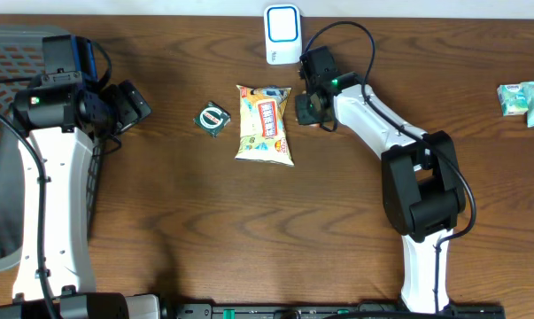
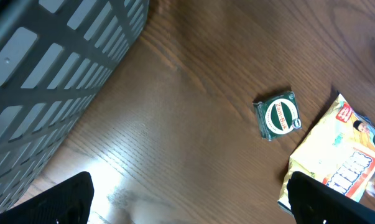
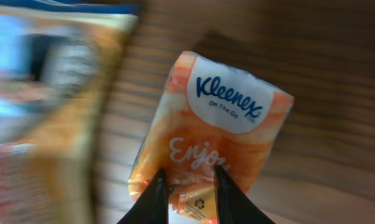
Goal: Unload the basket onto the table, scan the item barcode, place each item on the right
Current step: 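Move the right gripper back to the small orange box, then grasp the small orange box with the right gripper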
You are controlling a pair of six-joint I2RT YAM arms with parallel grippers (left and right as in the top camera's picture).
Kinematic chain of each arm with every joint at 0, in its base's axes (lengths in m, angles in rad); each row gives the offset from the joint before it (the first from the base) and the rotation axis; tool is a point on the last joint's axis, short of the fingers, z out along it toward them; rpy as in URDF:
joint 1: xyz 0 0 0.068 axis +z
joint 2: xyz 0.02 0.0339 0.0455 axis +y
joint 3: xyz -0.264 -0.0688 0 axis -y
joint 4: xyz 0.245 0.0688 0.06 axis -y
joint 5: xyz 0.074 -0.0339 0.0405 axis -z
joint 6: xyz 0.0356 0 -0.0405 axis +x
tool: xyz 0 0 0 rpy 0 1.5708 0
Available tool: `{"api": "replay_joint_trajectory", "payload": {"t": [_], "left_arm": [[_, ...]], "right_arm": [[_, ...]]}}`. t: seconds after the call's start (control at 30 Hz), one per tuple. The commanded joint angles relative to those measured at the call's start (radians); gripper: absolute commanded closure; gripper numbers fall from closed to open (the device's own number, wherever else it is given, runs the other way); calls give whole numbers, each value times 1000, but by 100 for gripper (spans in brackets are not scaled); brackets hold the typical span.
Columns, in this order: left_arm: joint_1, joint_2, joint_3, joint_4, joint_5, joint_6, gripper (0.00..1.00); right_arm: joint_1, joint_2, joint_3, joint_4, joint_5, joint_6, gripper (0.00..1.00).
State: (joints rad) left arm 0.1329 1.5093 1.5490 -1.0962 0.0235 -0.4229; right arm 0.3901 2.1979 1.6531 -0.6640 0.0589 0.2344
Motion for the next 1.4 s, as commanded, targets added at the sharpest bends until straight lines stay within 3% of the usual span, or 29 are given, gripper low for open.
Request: {"api": "replay_joint_trajectory", "payload": {"t": [0.0,0.17,0.3,0.33,0.47,0.6,0.73,1.2,1.3,1.37], "left_arm": [[2,0,7,-3,-6,-9,2],[2,0,7,-3,-6,-9,2],[2,0,7,-3,-6,-9,2],[2,0,7,-3,-6,-9,3],[2,0,7,-3,-6,-9,2],[2,0,7,-3,-6,-9,2],[2,0,7,-3,-6,-9,2],[2,0,7,-3,-6,-9,2],[2,0,7,-3,-6,-9,2],[2,0,7,-3,-6,-9,2]], "right_arm": [[-23,-20,11,-36,269,27,82],[-45,-102,38,-48,300,26,76],[-46,-166,38,-55,107,0,51],[-46,-169,38,-58,70,0,51],[-43,-146,34,-56,-70,43,59],[-30,-80,33,-18,-73,72,82],[-22,-3,33,1,-34,72,99],[-154,-46,34,-207,379,113,99],[-199,-101,35,-162,321,113,92],[-222,-128,35,-123,175,106,83]]}}
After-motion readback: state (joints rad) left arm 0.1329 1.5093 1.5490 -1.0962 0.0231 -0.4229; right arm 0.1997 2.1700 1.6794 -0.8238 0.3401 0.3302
